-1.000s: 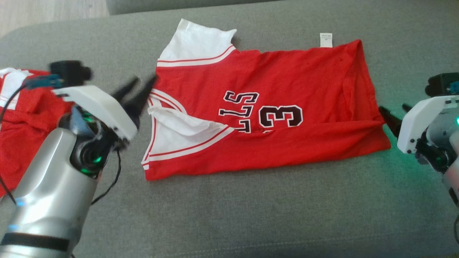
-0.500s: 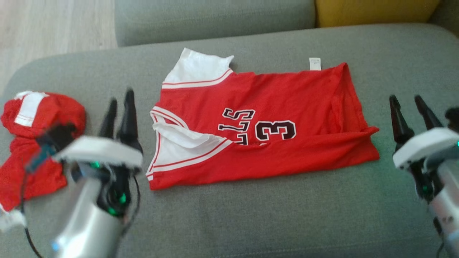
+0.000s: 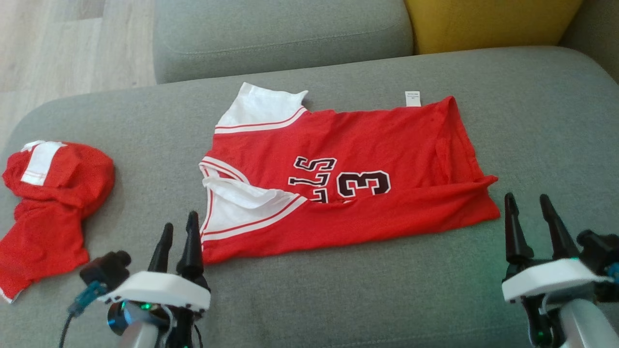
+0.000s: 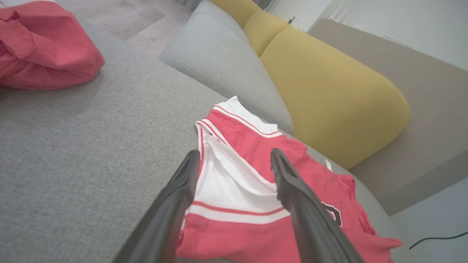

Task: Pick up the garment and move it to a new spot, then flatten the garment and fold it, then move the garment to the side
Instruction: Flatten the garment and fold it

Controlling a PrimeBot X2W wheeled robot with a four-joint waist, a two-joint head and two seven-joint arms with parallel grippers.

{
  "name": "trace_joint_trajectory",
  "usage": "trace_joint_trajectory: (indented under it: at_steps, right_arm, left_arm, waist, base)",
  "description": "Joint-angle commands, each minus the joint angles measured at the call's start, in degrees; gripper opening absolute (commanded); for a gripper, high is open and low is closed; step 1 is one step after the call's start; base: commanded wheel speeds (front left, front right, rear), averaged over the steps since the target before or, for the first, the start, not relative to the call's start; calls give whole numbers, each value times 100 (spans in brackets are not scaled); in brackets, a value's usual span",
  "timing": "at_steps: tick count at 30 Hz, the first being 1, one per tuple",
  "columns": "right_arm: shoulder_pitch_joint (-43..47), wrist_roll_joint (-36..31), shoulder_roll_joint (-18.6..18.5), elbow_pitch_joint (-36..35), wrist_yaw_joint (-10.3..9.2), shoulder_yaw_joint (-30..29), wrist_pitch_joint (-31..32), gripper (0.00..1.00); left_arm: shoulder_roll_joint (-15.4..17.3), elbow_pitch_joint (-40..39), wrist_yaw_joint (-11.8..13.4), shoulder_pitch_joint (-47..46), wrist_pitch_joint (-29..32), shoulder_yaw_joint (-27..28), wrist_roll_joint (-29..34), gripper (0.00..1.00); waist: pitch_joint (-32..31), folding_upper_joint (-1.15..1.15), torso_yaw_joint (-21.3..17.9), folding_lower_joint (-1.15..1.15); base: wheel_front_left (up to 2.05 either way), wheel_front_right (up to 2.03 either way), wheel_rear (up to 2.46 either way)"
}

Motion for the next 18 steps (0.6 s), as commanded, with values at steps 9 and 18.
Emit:
trace_joint_trajectory:
  at_steps: [9, 18]
  right_arm:
    - [-18, -331, 176, -654, -4, -140, 63, 100]
    - [-50, -356, 330, -790, -4, -222, 157, 100]
  left_arm:
    - [48, 734, 363, -539, -22, -307, 990, 100]
    - [186, 1691, 1086, -1079, 215, -345, 1341, 100]
  waist:
    - [133, 0, -183, 0]
    - [382, 0, -368, 0]
  base:
    - [0, 0, 0]
    - [0, 0, 0]
